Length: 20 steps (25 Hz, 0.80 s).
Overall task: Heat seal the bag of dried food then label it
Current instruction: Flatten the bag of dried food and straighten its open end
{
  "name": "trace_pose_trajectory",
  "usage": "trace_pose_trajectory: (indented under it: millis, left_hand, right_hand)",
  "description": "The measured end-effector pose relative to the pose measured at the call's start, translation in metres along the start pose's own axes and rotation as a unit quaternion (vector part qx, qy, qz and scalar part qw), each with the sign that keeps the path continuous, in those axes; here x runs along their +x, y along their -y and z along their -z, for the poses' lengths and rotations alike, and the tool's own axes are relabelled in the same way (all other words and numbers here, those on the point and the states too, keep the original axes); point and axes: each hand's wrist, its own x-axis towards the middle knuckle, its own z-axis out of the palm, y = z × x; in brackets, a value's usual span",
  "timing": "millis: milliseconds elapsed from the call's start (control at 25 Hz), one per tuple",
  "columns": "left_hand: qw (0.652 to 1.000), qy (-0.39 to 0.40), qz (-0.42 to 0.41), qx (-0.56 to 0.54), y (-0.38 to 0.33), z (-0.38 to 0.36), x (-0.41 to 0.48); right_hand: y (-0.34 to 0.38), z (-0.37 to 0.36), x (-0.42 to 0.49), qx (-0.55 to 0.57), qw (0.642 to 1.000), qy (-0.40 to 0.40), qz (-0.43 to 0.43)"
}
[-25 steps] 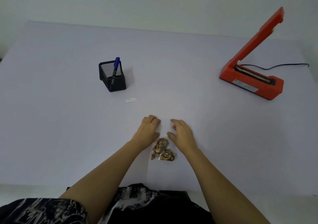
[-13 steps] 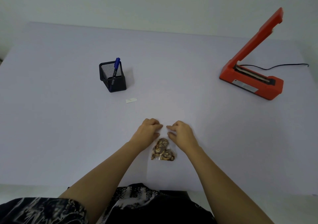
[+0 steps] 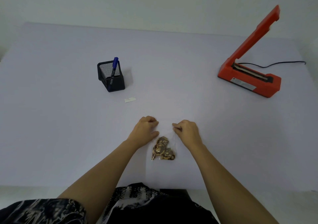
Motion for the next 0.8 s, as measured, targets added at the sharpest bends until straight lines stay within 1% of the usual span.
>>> trace_pose_trajectory:
  millis: [240, 480, 640, 720, 800]
  left_hand:
    - [0.999, -0.008, 0.008, -0.046, 0.0, 0.006, 0.0]
    - [0.997, -0.049, -0.002, -0.061, -0.011, 0.024, 0.006]
    - [0.996, -0.064, -0.045, -0.038, -0.046, 0.038, 0.038]
    - [0.995, -0.056, -0.071, -0.038, -0.074, 0.041, 0.06]
    - [0.995, -0.041, -0.08, -0.051, -0.102, 0.042, 0.084]
  right_hand:
    - [0.001, 0.005, -0.003, 0.065, 0.997, -0.026, -0.038]
    - [0.002, 0.022, 0.001, 0.115, 0.988, -0.096, -0.03]
    - [-0.012, 0.049, 0.012, 0.101, 0.984, -0.142, -0.038]
    - [-0.027, 0.07, 0.017, 0.086, 0.98, -0.174, -0.047]
    - [-0.047, 0.094, 0.024, 0.09, 0.971, -0.207, -0.077]
